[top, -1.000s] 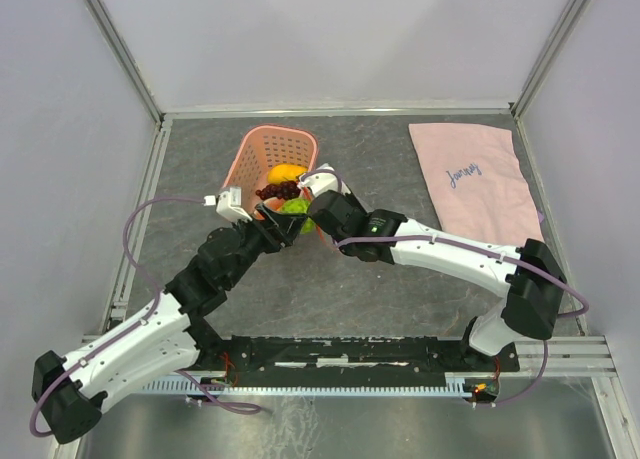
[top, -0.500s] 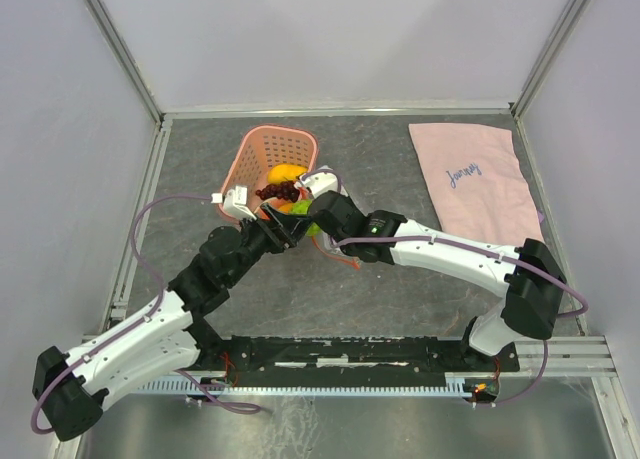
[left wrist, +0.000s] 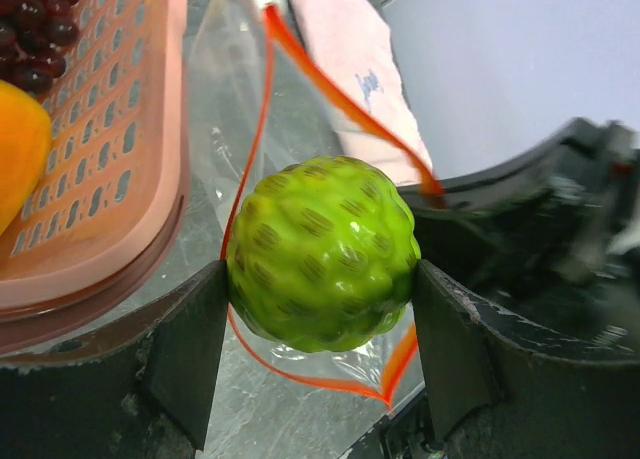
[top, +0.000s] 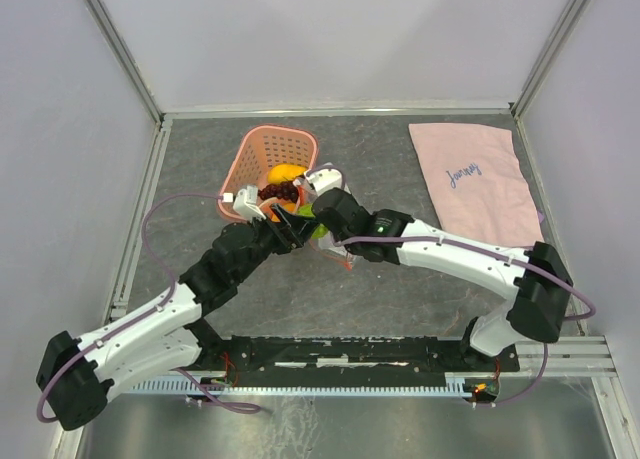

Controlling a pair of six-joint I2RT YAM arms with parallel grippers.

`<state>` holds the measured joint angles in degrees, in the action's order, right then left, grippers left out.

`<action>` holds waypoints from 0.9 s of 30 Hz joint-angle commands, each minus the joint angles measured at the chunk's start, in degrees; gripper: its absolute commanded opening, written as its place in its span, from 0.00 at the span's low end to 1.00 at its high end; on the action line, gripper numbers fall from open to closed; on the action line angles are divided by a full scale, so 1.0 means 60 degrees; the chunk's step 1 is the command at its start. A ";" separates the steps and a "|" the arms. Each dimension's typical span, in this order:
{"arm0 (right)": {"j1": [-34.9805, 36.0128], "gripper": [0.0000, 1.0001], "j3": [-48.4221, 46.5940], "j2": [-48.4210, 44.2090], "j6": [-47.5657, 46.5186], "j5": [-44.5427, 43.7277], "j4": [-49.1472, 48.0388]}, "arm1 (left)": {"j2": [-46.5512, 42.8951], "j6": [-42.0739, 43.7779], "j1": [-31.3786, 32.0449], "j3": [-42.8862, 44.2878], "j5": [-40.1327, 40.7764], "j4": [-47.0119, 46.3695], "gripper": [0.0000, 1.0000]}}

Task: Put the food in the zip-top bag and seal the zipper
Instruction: Place the fake fruit in the zipper food storage bag.

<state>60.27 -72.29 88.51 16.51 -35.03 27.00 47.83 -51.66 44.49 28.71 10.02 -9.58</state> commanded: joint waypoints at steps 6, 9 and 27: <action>0.0004 0.01 0.0224 -0.1465 0.0188 0.0777 -0.0461 | 0.0654 0.0026 0.0085 0.0558 0.0528 -0.0201 0.28; 0.0002 0.01 0.0193 -0.1455 0.0269 0.1022 -0.0420 | 0.0816 0.0238 0.0239 0.0931 0.0750 0.0017 0.30; -0.0573 0.01 0.0201 -0.1691 0.0935 0.1310 0.0150 | 0.1007 0.1451 0.0858 0.2306 0.1335 0.1445 0.72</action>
<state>57.74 -70.65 80.64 20.45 -28.53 28.36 53.84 -46.52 49.36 39.07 16.47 -2.72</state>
